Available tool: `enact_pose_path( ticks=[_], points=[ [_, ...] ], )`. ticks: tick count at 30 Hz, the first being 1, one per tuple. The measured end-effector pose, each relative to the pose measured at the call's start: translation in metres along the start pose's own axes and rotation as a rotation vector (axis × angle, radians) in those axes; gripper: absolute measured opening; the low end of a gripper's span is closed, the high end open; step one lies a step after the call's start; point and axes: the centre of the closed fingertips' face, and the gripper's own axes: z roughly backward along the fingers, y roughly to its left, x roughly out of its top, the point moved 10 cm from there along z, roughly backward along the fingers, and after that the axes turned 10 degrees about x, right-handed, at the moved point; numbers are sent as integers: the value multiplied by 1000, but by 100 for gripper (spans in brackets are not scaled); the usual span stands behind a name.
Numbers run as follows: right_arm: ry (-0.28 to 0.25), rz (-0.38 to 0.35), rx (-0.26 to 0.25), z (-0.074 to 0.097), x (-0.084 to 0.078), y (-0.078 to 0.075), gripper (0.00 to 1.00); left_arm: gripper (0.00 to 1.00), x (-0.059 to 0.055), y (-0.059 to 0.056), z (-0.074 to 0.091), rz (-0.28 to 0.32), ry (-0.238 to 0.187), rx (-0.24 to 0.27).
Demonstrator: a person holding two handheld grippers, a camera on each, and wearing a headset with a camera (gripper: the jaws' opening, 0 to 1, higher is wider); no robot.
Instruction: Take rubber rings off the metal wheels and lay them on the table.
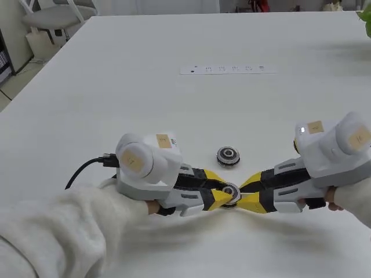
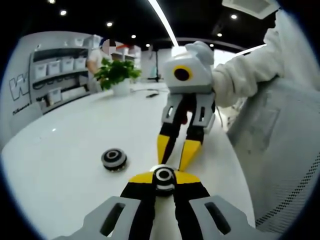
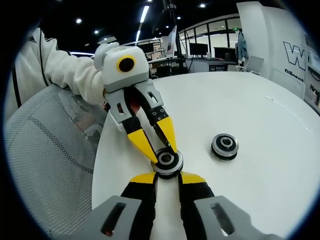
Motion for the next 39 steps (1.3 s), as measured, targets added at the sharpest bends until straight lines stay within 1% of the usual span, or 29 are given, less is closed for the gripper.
enact_pose_path(
  ticks=[5,12,22,29,31,35,39],
  points=[
    [10,5,-1,1,-1,1,8,14,0,0,0,1,-1,3],
    [22,21,-12,0,-1,1,4,14,0,0,1,6,-3,6],
    [22,9,-21,-1,0,5,2,14,-1,0,1,9,-6,8],
    [20,-32,-37,-2,2,4,1,14,-2,1,2,14,-7,11],
    [18,-70,-41,-2,2,3,0,14,-2,1,2,19,-8,13],
    [18,-96,-49,-1,2,1,0,14,-2,1,2,21,-9,15],
    [12,-152,-61,-1,2,-1,0,14,-2,1,1,21,-9,17]
  ],
)
